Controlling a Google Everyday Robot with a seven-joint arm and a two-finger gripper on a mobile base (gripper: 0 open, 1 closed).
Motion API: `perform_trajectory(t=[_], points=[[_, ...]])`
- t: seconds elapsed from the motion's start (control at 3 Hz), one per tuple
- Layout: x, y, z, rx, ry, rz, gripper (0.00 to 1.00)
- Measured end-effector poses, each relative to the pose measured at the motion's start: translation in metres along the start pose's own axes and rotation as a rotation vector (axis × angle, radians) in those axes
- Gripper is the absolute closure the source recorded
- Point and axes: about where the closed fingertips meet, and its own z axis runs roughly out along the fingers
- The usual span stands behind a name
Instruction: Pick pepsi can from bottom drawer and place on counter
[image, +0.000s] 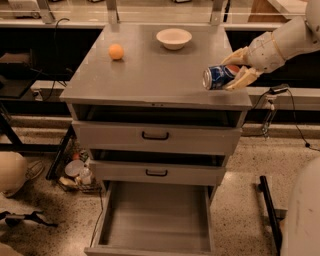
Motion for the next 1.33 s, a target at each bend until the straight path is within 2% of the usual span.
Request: perform_trajectory(t=[0.33, 1.0, 1.33], points=[[-0.003, -0.014, 0.004, 0.0, 0.015, 0.0, 1.0], [-0.027, -0.042, 0.019, 0.028, -0.002, -0.031, 1.0], [-0.039, -0.05, 0.025, 0.026, -0.011, -0.053, 0.86]])
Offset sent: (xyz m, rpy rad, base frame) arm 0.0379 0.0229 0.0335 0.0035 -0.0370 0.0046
